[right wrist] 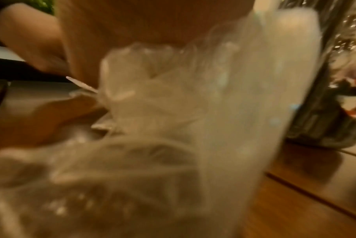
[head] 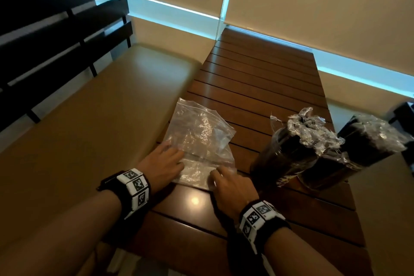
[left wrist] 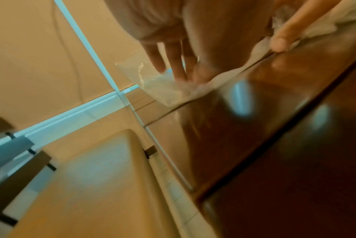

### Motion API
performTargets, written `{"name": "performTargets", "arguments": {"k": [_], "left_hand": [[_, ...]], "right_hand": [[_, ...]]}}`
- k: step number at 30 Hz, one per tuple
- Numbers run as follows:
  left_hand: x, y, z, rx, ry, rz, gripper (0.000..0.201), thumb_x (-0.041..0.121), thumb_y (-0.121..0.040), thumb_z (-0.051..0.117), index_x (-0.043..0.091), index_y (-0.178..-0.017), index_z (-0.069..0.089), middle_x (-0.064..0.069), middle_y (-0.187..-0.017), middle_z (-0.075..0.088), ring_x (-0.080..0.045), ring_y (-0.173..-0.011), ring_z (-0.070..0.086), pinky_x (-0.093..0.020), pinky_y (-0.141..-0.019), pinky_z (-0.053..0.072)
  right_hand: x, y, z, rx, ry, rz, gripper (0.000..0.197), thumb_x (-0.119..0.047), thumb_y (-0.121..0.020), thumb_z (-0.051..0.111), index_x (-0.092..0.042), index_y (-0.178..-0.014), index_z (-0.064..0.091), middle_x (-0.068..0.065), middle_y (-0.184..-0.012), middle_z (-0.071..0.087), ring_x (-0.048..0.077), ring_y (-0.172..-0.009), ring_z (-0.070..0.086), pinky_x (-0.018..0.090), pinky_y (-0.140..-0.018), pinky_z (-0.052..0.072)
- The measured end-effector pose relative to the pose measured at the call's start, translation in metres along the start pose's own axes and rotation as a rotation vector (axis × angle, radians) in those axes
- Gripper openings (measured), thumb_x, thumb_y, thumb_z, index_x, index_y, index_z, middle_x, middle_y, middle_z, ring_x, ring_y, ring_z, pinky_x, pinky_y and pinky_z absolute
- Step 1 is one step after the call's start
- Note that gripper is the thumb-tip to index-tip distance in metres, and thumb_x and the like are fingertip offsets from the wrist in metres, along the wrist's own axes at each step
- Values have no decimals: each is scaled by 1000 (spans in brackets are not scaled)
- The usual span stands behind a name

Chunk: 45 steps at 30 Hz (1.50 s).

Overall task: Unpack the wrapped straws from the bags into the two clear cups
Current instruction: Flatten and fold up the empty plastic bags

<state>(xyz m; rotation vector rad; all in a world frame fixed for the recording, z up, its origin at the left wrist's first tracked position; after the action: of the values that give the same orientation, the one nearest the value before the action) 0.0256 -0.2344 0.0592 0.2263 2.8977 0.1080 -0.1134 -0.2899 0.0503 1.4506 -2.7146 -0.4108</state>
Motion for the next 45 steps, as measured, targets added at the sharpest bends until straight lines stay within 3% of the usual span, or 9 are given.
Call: {"name": "performTargets", "arguments": {"k": [5, 11, 16, 22, 27, 32, 35, 41, 45], "left_hand": [[-1, 19, 23, -191, 338, 19, 50, 58, -88, 36, 27, -127, 41, 8, -124, 40, -17, -96, 57, -37, -81, 53], [-13, 12, 23, -205, 409, -166, 27, 12, -90, 46, 19, -116, 47, 0, -117, 50, -25, -97, 58, -36, -81, 47], [-35, 25, 18, -119, 597, -317, 4, 16, -96, 39, 20, -96, 41, -8, -85, 57, -32, -79, 57, -33, -62, 35], [-49, 28, 20, -125, 489, -504, 25, 15, -91, 53, 16, -115, 45, -8, -110, 59, -28, -92, 60, -33, -72, 45], [-9, 16, -3, 123, 215, -153, 35, 17, -61, 72, 27, -94, 66, -1, -102, 59, -22, -91, 57, -37, -72, 50], [-1, 15, 8, -71, 388, -109, 20, 21, -87, 61, 23, -105, 66, 0, -107, 52, -18, -87, 55, -28, -66, 46], [-7, 16, 12, -103, 541, -105, 23, 30, -96, 49, 22, -107, 67, 3, -111, 46, -15, -94, 54, -29, -77, 46], [-5, 22, 18, -163, 438, -90, 29, 34, -97, 50, 24, -122, 57, 1, -123, 45, -17, -98, 54, -31, -75, 50], [2, 24, 22, -226, 369, -33, 41, 27, -103, 34, 38, -142, 32, -5, -133, 37, -19, -108, 46, -30, -81, 48]], "right_hand": [[15, 5, 2, 3, 2, 29, 42, -53, -91, 47, -28, -124, 46, -9, -132, 47, 25, -97, 63, 36, -76, 53], [24, 6, -2, 35, -25, 102, 46, -55, -90, 48, -29, -128, 43, -7, -137, 44, 26, -99, 64, 37, -76, 53], [25, 5, -8, 81, -160, 148, 22, -38, -100, 38, -25, -91, 53, -5, -94, 61, 23, -86, 63, 32, -70, 47], [24, -6, 11, -43, -259, 349, 29, -41, -97, 38, -23, -94, 61, 3, -99, 66, 26, -92, 64, 36, -79, 53], [11, -7, 31, -149, -551, 449, 49, -58, -83, 51, -20, -113, 61, 3, -109, 66, 20, -93, 65, 33, -77, 56], [28, -9, -7, 196, -763, 550, 39, -50, -94, 50, -27, -124, 39, -3, -101, 64, 15, -77, 61, 32, -69, 52], [44, -14, -6, 113, -692, 633, 56, -37, -93, 51, -37, -142, 23, 3, -116, 62, 20, -83, 56, 32, -75, 45], [48, -27, -7, 32, -506, 604, 12, -19, -89, 48, -28, -84, 53, -2, -92, 62, 19, -80, 59, 34, -75, 52], [53, -30, -34, 52, -312, 575, 5, -23, -90, 52, -27, -92, 54, 2, -97, 62, 23, -83, 57, 33, -70, 46]]}}
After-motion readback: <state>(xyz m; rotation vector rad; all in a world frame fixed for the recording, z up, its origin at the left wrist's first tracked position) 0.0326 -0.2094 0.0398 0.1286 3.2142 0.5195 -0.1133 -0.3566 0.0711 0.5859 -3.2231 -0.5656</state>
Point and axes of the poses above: each hand's wrist, its own y-axis away from the middle knuckle, its own z-axis out of the palm, x = y × z, the point moved 8 cm from there along -y, towards the middle knuckle
